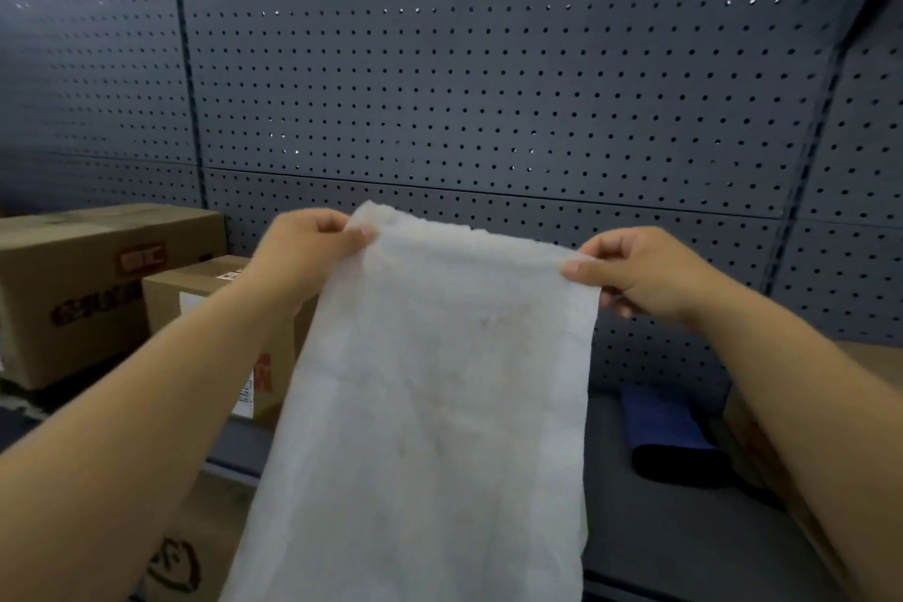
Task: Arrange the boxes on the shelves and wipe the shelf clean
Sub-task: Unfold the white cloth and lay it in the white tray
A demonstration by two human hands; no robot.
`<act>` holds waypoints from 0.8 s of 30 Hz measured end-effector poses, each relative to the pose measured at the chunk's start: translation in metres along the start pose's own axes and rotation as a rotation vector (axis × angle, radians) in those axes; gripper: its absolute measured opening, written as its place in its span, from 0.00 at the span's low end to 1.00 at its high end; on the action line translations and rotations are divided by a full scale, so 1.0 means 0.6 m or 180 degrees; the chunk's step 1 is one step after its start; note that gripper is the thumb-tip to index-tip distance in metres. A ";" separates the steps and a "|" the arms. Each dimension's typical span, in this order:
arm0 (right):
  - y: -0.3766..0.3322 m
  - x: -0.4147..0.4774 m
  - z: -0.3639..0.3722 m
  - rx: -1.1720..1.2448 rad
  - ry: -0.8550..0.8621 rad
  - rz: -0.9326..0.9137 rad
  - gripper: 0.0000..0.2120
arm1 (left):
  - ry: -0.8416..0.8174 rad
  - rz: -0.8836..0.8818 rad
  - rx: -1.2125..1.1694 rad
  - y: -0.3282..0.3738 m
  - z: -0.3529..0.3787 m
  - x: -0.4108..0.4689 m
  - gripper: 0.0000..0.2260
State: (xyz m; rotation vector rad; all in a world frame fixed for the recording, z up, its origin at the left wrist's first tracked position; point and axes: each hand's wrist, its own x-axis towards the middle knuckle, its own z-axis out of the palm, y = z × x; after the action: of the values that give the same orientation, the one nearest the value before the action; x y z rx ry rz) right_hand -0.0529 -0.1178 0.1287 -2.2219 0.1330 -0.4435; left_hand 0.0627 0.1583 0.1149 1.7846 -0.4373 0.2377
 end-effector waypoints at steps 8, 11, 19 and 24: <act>0.104 0.076 0.065 -0.0848 -0.0020 0.0666 0.06 | -0.0680 -0.0392 0.0457 -0.141 0.077 0.083 0.05; 0.136 0.091 0.072 -0.0908 -0.0009 0.0880 0.07 | -0.0851 -0.0361 0.0671 -0.176 0.111 0.109 0.06; 0.185 0.116 0.092 -0.1087 0.0203 0.1005 0.08 | -0.1260 -0.0278 0.1083 -0.226 0.173 0.156 0.06; 0.224 0.144 0.109 -0.1142 0.0221 0.1098 0.07 | -0.1302 -0.0388 0.1023 -0.251 0.207 0.181 0.07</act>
State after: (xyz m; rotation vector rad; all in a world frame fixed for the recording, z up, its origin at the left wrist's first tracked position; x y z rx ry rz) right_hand 0.0586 -0.1769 0.0105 -2.4651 0.6675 -0.3233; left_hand 0.2152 0.0516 -0.0086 2.1759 -0.6021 -0.1572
